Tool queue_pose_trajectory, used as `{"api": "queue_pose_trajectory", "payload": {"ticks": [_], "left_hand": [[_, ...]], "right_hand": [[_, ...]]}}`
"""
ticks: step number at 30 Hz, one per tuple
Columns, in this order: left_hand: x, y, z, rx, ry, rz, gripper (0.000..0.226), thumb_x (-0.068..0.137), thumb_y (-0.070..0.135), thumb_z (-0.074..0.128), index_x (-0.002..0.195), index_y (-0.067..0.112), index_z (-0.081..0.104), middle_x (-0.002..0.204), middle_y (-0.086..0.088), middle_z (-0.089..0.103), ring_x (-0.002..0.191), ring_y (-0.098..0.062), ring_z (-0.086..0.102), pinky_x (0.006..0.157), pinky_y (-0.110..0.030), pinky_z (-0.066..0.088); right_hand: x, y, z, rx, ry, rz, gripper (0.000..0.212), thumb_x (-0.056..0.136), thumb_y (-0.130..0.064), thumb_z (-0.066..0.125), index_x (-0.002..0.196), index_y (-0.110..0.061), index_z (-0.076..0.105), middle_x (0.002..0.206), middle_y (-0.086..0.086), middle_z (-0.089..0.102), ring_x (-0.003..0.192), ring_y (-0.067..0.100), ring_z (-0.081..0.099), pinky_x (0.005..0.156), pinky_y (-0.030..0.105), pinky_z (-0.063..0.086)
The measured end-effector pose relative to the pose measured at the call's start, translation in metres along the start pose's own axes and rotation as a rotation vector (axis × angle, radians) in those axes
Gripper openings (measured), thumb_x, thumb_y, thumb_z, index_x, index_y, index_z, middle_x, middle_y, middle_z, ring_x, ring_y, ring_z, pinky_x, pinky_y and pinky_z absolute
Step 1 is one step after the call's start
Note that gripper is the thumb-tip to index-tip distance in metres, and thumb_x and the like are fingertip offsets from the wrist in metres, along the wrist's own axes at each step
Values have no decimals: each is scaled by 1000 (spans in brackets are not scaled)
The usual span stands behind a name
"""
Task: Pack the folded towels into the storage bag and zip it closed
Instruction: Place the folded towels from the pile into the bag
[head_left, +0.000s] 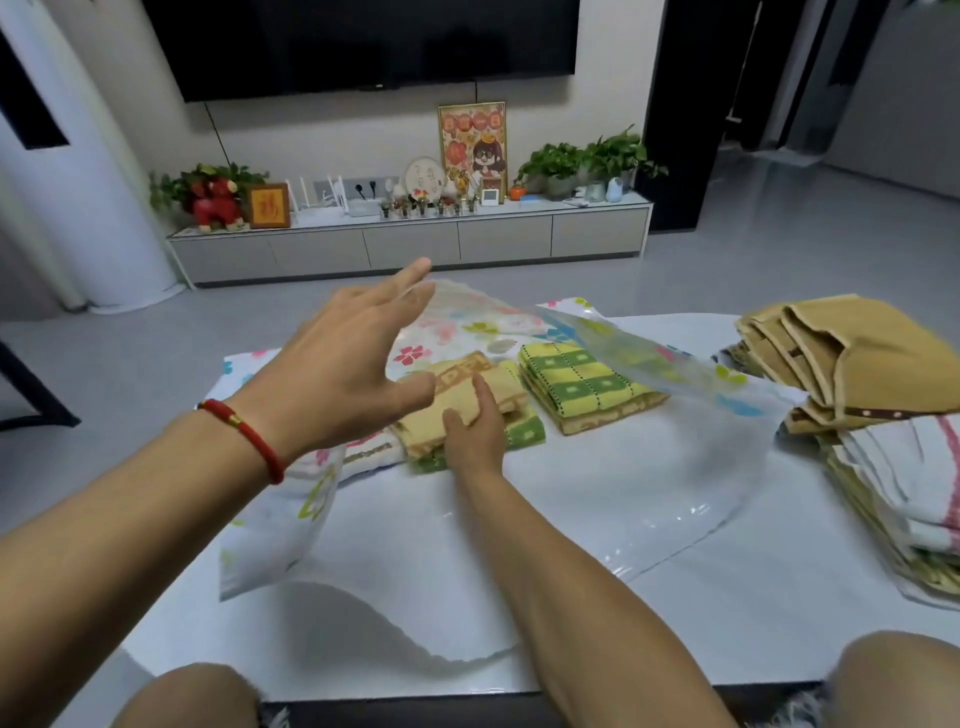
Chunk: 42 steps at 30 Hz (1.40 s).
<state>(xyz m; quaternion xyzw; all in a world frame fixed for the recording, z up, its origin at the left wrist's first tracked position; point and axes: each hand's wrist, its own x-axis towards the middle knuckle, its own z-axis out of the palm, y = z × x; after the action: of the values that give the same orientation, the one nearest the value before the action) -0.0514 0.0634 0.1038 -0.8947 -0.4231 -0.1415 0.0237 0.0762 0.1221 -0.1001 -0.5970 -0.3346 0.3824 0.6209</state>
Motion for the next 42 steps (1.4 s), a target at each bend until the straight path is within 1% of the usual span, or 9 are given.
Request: {"api": "queue_pose_trajectory", "payload": {"ticks": [5, 12, 15, 19, 22, 26, 29, 34, 42], "left_hand": [[-2, 3, 5, -26, 8, -8, 84, 82, 46, 59, 155, 23, 24, 164, 16, 9, 141, -23, 32, 113, -48, 36], [2, 8, 12, -19, -5, -22, 87, 84, 45, 64, 155, 23, 21, 165, 8, 9, 143, -27, 29, 113, -51, 35], [3, 18, 19, 17, -25, -36, 82, 83, 47, 65, 153, 31, 26, 165, -2, 11, 143, -33, 26, 110, -57, 35], [12, 39, 28, 84, -40, -4, 74, 82, 48, 65, 149, 35, 35, 165, -7, 11, 145, -35, 18, 111, -61, 33], [21, 58, 34, 138, -14, 48, 69, 82, 52, 64, 145, 35, 44, 165, -5, 12, 146, -36, 15, 109, -62, 33], [32, 83, 46, 178, -36, 98, 66, 81, 54, 63, 142, 33, 49, 164, -4, 14, 146, -35, 14, 108, -63, 34], [37, 97, 54, 175, -45, 107, 67, 81, 54, 65, 142, 30, 49, 164, -5, 16, 146, -37, 15, 107, -64, 35], [41, 101, 63, 195, -51, 96, 71, 80, 59, 64, 143, 32, 46, 164, -4, 15, 146, -36, 16, 107, -65, 35], [38, 93, 69, 183, -57, 81, 70, 80, 58, 66, 144, 38, 44, 163, -6, 18, 144, -37, 19, 106, -67, 35]], "right_hand": [[5, 12, -12, -87, 30, -34, 68, 101, -7, 58, 162, -19, 30, 163, 3, 38, 149, 20, 35, 119, 28, 29], [13, -11, -53, -229, -217, 117, 61, 95, -11, 61, 153, -23, 47, 152, 4, 53, 116, 27, 63, 101, 39, 54], [-15, -24, -102, -235, -301, 188, 48, 93, -10, 59, 140, -18, 58, 123, 11, 66, 84, 22, 68, 78, 41, 63], [-53, -56, -195, -532, -413, 114, 26, 92, -15, 62, 115, -17, 74, 100, 9, 76, 84, 23, 75, 70, 32, 62], [-70, -88, -268, -712, -286, -4, 21, 91, -15, 63, 105, -18, 78, 91, 5, 80, 81, 24, 77, 68, 34, 62], [-66, -112, -368, -1038, 238, -257, 23, 93, -16, 60, 105, -19, 80, 100, 2, 79, 92, 24, 70, 76, 33, 50], [-45, -113, -439, -1227, 516, -110, 33, 96, -14, 52, 123, -15, 72, 123, 20, 70, 115, 42, 60, 92, 43, 50], [-25, -100, -491, -1297, 467, 426, 45, 102, -35, 46, 144, -22, 45, 143, 20, 51, 129, 44, 47, 105, 50, 40], [-21, -117, -515, -1048, 361, 269, 59, 85, -20, 79, 140, -27, 58, 143, 14, 57, 125, 39, 55, 100, 41, 51]]}}
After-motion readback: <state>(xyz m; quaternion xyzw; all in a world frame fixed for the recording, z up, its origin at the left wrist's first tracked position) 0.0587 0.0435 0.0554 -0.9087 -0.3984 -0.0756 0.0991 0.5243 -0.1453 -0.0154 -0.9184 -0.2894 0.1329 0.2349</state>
